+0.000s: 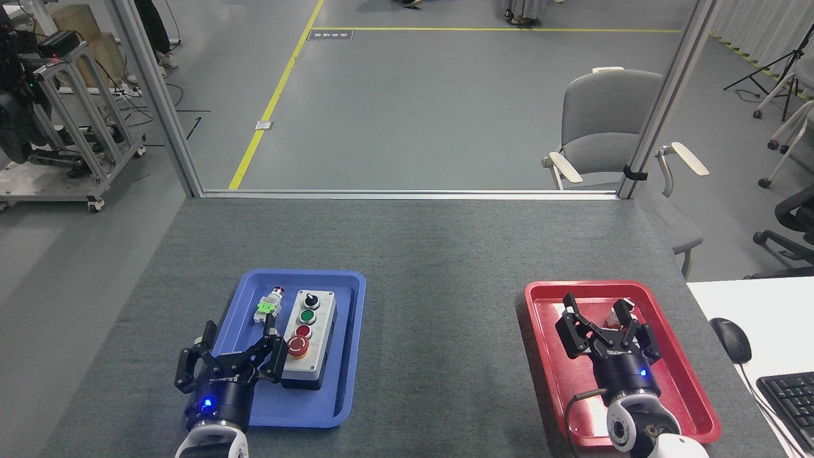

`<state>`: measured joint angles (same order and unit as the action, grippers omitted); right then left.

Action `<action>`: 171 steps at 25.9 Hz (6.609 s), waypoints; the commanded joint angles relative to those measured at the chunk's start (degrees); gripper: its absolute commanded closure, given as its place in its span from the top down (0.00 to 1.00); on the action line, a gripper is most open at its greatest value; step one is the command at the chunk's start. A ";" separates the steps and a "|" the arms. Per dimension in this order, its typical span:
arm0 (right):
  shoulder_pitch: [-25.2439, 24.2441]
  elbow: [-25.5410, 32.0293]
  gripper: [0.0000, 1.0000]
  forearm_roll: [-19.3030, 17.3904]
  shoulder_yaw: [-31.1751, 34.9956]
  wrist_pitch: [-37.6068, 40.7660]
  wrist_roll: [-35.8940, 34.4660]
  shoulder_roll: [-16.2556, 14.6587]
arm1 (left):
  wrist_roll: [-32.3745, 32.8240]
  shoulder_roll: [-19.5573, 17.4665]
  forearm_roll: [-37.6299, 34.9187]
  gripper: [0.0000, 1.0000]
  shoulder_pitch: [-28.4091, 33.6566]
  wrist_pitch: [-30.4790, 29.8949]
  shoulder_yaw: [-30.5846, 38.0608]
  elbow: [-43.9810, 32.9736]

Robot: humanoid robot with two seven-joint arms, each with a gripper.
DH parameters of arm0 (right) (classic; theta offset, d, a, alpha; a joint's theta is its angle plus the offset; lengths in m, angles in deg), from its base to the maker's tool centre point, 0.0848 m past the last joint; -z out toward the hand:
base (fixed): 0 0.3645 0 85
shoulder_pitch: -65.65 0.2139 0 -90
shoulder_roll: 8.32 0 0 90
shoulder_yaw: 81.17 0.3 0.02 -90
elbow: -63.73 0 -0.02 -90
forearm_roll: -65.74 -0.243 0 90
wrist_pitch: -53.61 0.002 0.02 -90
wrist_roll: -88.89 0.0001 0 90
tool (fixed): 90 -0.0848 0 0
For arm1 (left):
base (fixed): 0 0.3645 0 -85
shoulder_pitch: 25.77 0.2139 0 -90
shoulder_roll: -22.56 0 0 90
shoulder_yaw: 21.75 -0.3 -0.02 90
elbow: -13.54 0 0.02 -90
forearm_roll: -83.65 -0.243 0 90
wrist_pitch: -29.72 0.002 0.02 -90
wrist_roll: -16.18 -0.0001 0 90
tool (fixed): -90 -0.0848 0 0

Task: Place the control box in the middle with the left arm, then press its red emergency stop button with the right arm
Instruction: 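Lower the left gripper onto the grey control box in the blue tray, then close the left gripper on the near end of the control box, then drag the control box with the left gripper out of the tray to the table middle, then open the left gripper and release the control box, then withdraw the left gripper and move the right gripper onto the red button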

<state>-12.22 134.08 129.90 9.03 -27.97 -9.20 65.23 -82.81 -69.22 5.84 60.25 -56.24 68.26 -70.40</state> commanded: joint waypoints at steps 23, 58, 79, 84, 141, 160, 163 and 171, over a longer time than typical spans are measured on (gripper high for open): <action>0.09 -0.04 1.00 0.00 0.07 -0.07 0.00 0.02 | -10.08 -1.91 -4.19 0.99 2.49 -9.22 -4.15 4.13; 0.26 -0.04 1.00 0.00 0.07 -0.07 0.00 0.54 | -11.14 1.87 -6.22 0.85 -10.26 -0.17 -10.56 33.84; 0.18 -0.04 1.00 0.00 0.16 -0.07 0.09 0.72 | -9.20 8.46 -0.33 0.00 -10.26 0.97 -12.93 23.56; 0.26 -0.04 1.00 -0.09 0.16 0.02 0.09 0.63 | -9.03 9.87 0.99 0.00 -11.75 15.83 -27.79 22.86; 1.41 -0.92 0.74 0.00 0.16 -0.16 -0.35 -0.34 | -15.36 8.64 18.31 1.00 -15.44 27.17 -52.22 27.51; 9.32 -4.52 0.00 0.88 -24.98 16.72 9.50 -0.07 | -16.24 -14.74 19.01 1.00 -10.52 13.28 -34.38 8.27; 9.14 -5.93 0.00 0.88 -25.95 16.63 10.46 1.16 | -15.27 -15.01 19.10 1.00 -8.32 4.41 -23.22 8.70; 8.61 -7.95 0.00 0.88 -26.74 16.72 10.55 2.39 | -2.26 -17.91 18.13 1.00 -7.97 -5.79 -13.90 9.41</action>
<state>-3.54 126.96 130.78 -17.08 -11.36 1.21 67.47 -87.09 -85.71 24.22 52.17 -59.82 52.42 -61.31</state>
